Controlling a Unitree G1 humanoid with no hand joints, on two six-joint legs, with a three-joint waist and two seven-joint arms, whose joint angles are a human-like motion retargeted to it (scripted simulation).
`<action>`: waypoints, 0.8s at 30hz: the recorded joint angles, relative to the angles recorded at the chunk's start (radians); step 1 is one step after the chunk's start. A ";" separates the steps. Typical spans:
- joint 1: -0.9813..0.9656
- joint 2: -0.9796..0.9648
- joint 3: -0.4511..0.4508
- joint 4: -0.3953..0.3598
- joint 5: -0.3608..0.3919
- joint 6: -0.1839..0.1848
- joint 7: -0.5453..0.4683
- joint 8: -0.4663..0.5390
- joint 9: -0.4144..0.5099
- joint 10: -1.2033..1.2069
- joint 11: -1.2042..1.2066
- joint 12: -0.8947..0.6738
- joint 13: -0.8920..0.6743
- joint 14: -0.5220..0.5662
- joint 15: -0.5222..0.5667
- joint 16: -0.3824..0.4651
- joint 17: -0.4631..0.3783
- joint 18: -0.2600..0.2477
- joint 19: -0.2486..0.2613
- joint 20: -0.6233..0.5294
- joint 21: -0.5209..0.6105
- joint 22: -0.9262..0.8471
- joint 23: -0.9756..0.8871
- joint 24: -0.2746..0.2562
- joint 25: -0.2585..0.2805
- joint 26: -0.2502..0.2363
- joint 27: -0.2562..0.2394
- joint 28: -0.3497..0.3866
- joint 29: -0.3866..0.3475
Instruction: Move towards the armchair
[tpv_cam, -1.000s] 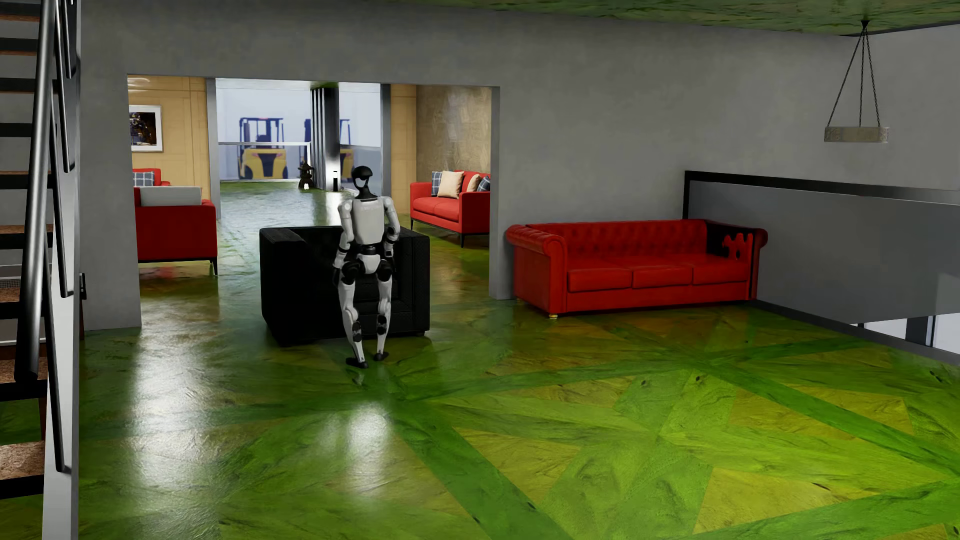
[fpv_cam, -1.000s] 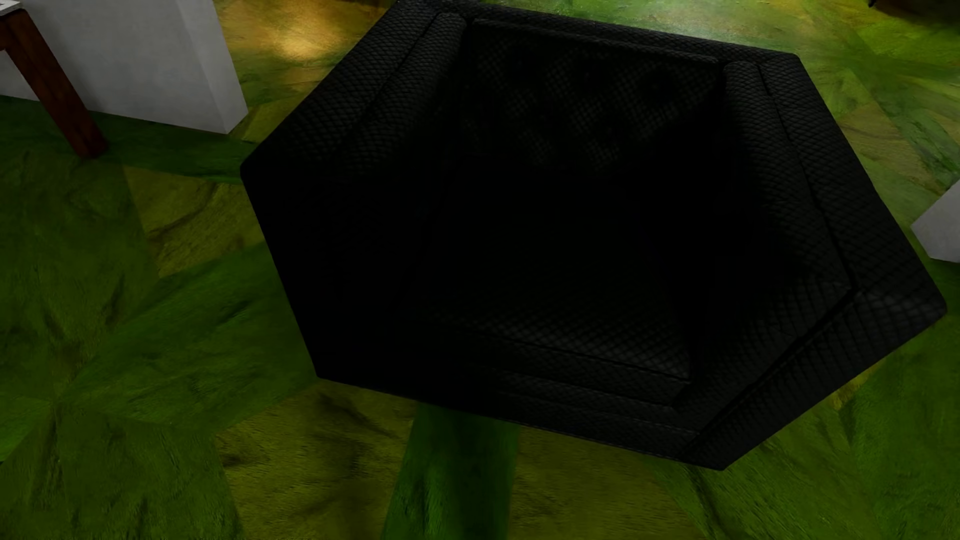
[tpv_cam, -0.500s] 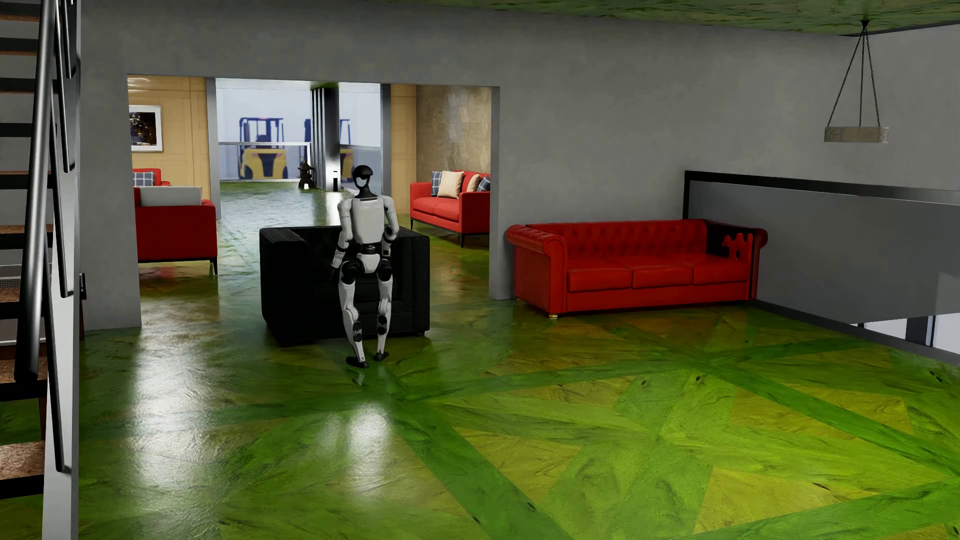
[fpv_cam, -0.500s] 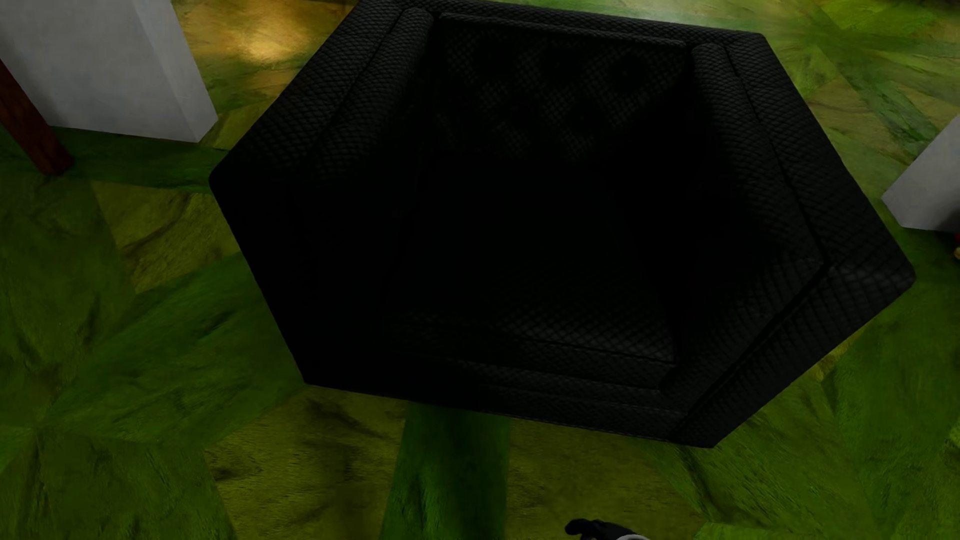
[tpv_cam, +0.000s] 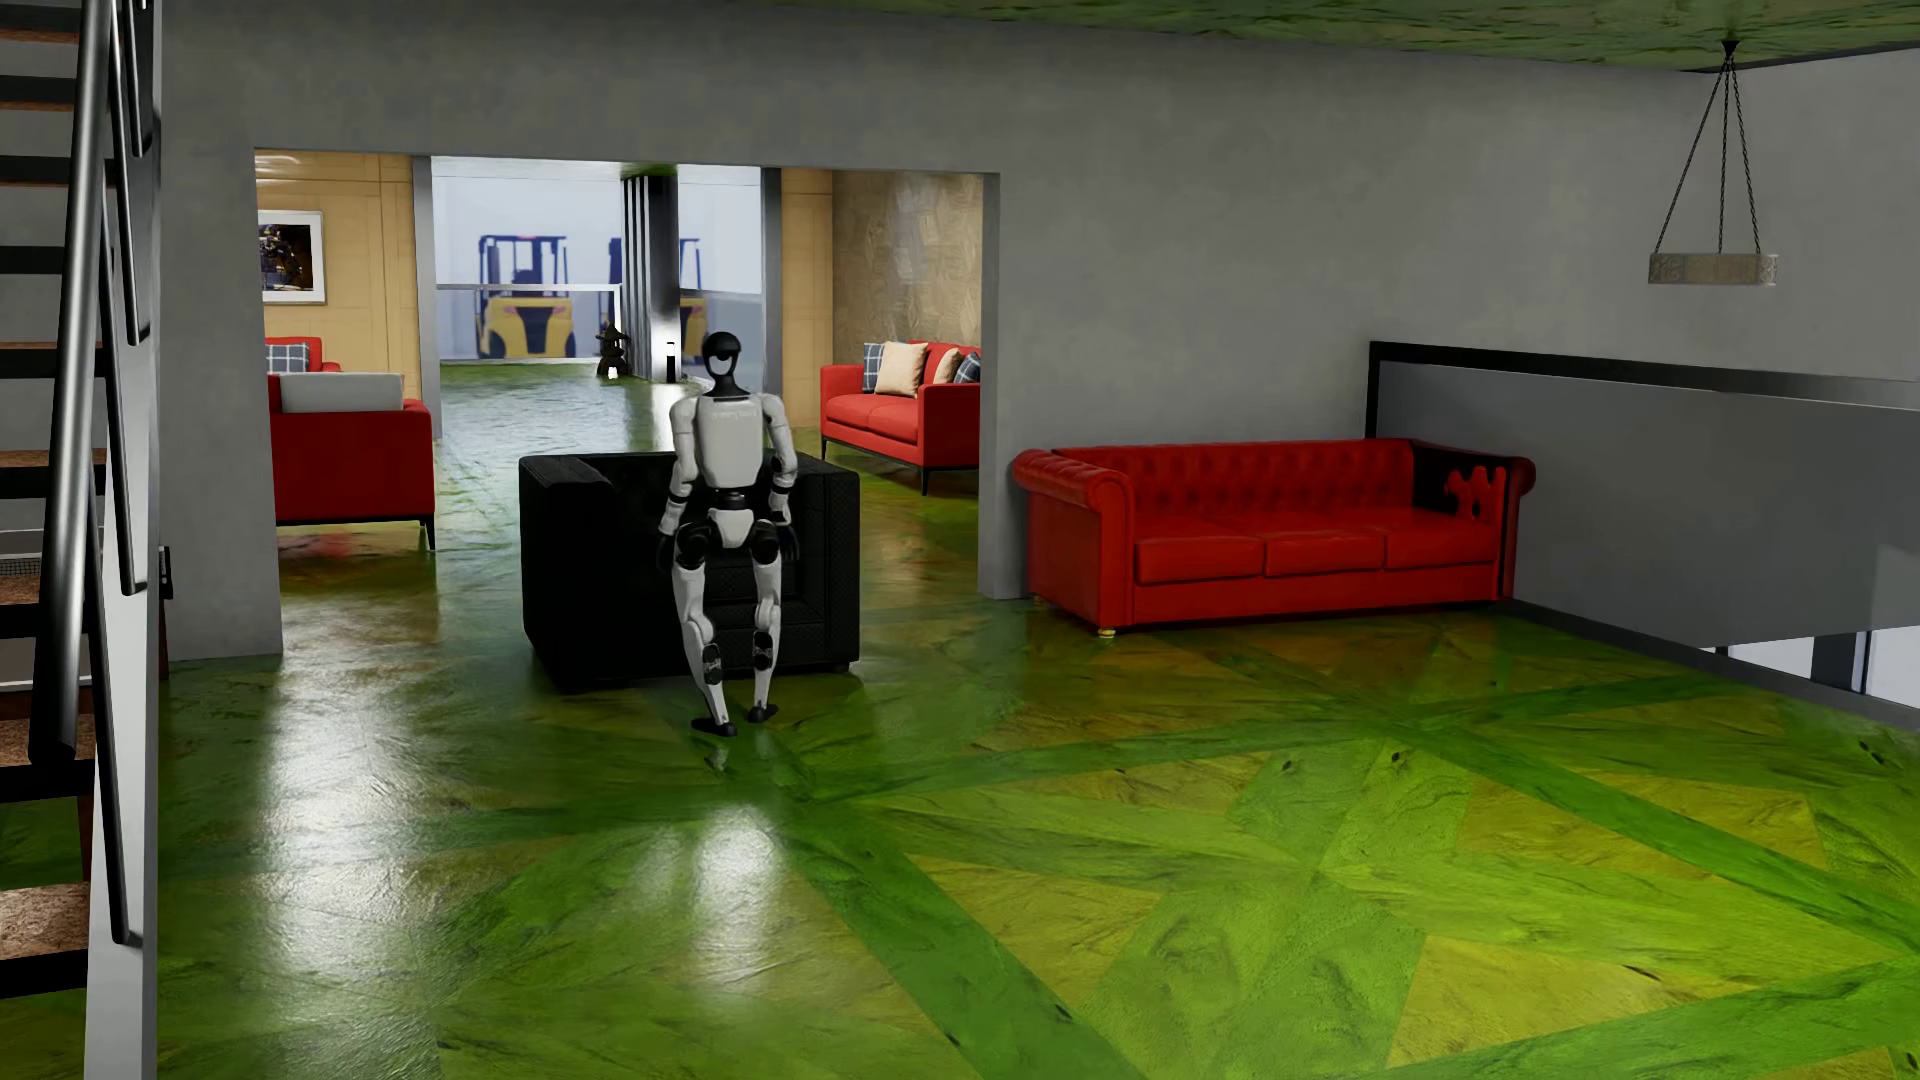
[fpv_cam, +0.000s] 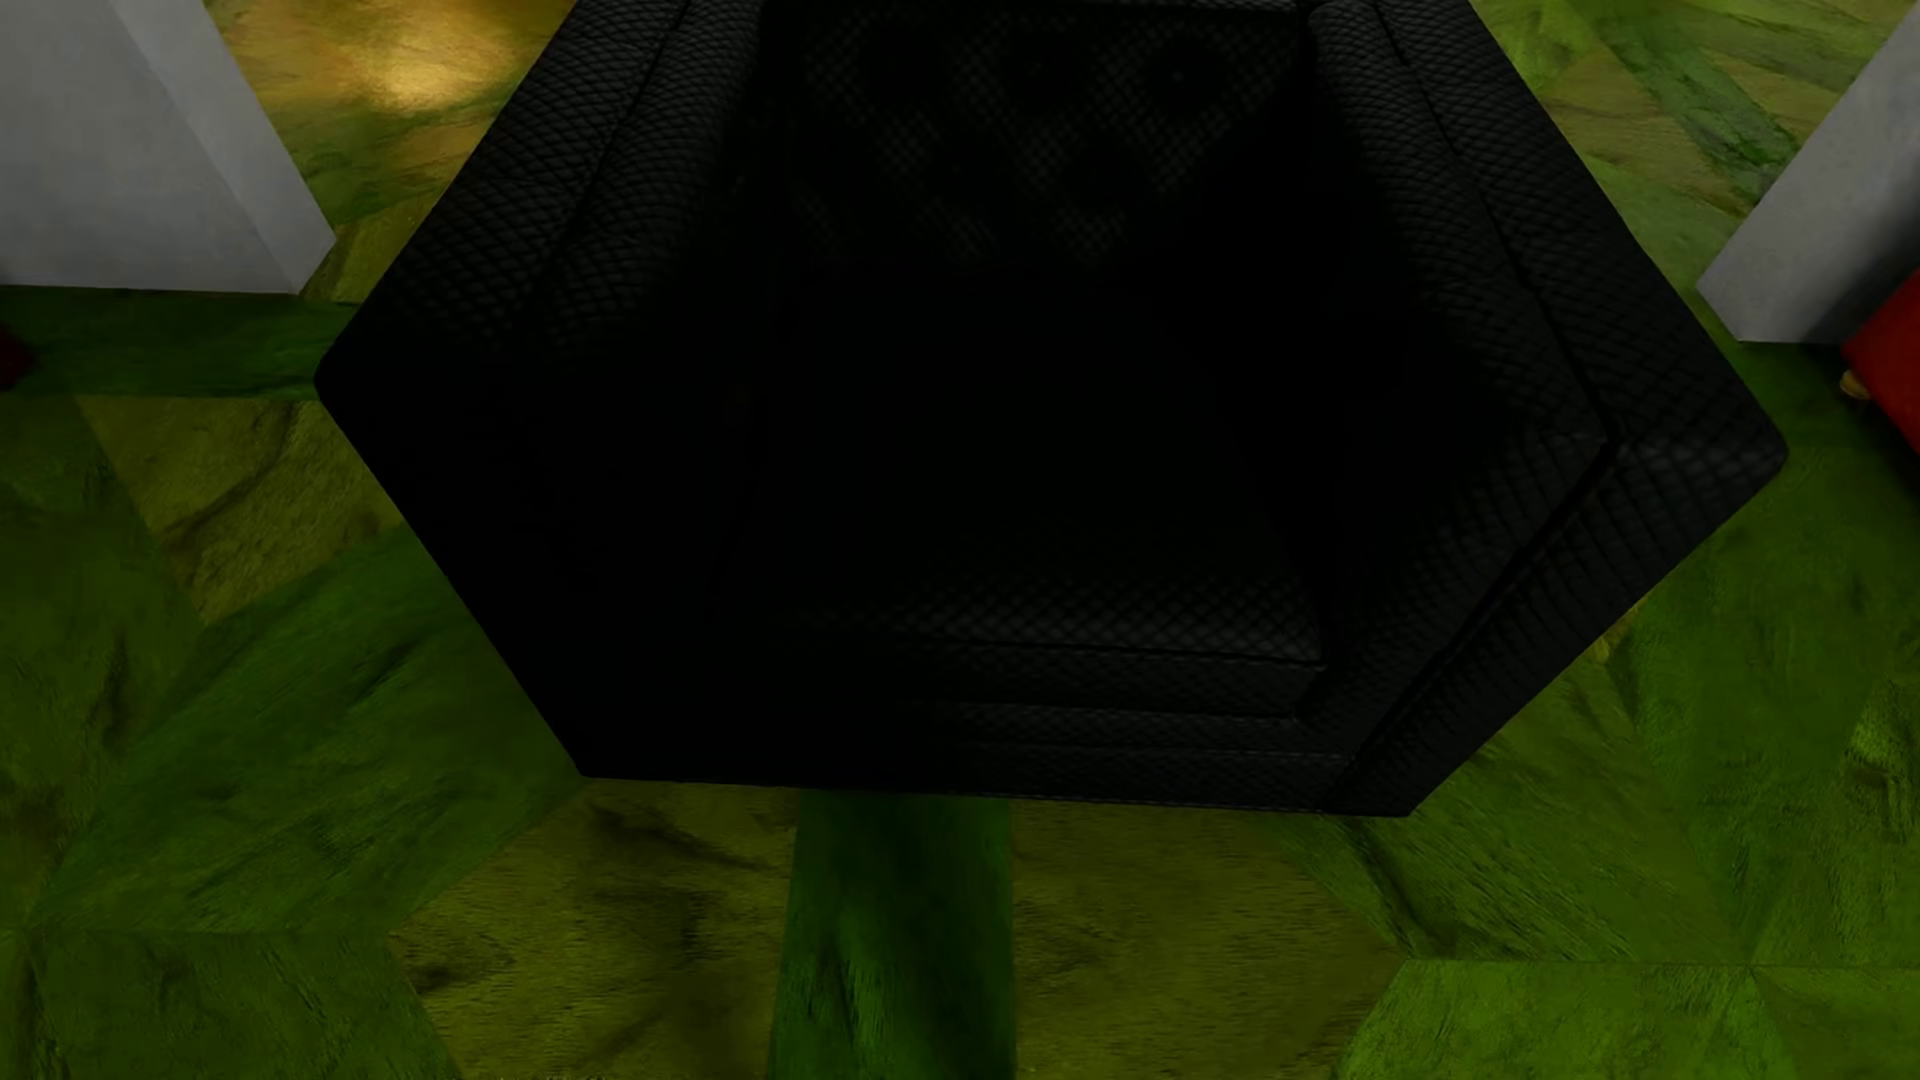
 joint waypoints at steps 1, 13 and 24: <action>-0.003 -0.005 -0.002 0.002 0.005 0.001 0.005 0.004 0.003 -0.002 -0.005 -0.008 -0.013 0.002 0.004 0.002 -0.001 0.001 -0.001 -0.014 0.013 -0.009 -0.012 0.001 -0.020 -0.010 -0.007 0.003 -0.001; -0.068 -0.055 -0.003 -0.003 0.034 -0.007 0.016 -0.006 0.032 -0.073 -0.109 -0.080 -0.120 0.072 0.069 0.026 -0.019 0.000 -0.014 -0.122 0.029 -0.053 -0.073 -0.024 -0.056 0.003 -0.036 0.010 -0.028; -0.109 -0.081 -0.001 -0.027 0.008 -0.007 -0.020 -0.047 0.030 -0.107 -0.128 -0.024 -0.205 0.095 0.085 0.044 -0.035 -0.011 -0.029 -0.148 0.093 -0.049 -0.052 -0.038 -0.034 -0.011 -0.045 0.020 -0.024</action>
